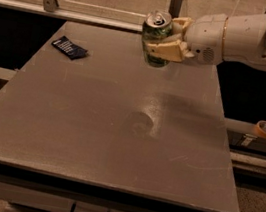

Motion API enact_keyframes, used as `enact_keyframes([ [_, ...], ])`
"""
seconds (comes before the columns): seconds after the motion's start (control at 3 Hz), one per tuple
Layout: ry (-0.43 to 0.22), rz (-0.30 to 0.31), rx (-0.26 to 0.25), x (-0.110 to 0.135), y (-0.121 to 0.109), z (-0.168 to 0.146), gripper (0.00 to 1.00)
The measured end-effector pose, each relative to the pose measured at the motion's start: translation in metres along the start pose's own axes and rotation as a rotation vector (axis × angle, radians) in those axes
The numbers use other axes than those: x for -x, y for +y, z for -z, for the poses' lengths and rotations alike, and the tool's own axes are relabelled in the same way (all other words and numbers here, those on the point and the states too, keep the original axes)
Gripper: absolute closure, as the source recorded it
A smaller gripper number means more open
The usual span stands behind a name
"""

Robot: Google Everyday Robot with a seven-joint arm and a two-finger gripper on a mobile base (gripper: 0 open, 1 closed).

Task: Move green can near redbull can

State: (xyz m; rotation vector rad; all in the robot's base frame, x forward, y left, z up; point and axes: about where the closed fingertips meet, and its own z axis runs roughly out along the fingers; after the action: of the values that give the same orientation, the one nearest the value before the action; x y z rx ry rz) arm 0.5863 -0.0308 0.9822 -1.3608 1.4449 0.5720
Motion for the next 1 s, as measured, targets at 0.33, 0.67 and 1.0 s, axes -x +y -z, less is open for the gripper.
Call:
enact_keyframes([
  [0.33,-0.002,0.003,0.002,0.002,0.001,-0.001,1.0],
  [0.67,0.004,0.027,-0.014,-0.004,-0.017,-0.009,1.0],
  [1.0,0.022,0.042,-0.073,-0.028,-0.063,-0.009,1.0],
])
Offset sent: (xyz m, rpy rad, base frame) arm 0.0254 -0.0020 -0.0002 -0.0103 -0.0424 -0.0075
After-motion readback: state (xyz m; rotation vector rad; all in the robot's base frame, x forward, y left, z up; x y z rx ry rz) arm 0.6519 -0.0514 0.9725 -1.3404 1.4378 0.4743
